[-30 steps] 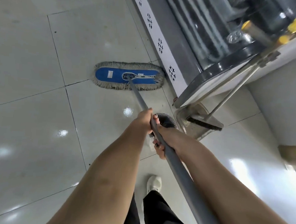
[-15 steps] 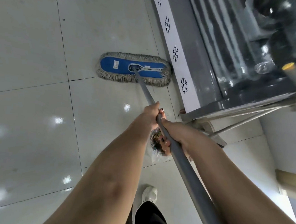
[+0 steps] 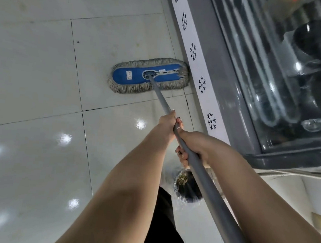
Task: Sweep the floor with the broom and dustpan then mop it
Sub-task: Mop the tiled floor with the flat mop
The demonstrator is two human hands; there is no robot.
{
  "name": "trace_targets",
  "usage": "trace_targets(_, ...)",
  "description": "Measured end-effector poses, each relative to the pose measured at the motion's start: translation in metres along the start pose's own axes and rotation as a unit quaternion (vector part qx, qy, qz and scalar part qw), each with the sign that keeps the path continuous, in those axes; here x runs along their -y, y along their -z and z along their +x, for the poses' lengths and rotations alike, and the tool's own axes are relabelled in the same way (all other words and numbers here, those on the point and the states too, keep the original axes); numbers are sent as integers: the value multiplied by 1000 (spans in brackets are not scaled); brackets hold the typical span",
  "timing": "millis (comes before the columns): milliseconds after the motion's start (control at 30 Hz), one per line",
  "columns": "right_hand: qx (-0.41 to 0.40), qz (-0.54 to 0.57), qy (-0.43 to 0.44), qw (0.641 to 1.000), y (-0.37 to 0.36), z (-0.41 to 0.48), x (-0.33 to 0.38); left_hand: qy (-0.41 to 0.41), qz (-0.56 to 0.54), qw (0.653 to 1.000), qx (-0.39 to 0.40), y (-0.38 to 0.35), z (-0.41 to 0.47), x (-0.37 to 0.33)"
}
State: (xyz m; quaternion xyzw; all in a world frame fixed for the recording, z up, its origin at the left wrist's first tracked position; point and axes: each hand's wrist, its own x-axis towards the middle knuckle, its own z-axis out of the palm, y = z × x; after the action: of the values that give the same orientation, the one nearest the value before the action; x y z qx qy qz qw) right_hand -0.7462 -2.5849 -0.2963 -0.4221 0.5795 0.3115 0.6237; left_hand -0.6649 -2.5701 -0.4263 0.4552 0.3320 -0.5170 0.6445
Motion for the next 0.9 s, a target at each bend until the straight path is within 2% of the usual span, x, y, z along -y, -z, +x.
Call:
trace_targets(267, -3, 8, -23, 1000, 9, 25, 126, -4, 45, 998, -41, -58, 46, -107)
trace_targets(433, 2, -10, -6, 1000, 16, 37, 217, -12, 55, 997, -49, -99, 69, -183)
trace_targets(900, 8, 9, -39, 999, -16, 67, 439, 9, 54, 998, -12, -154, 142, -386)
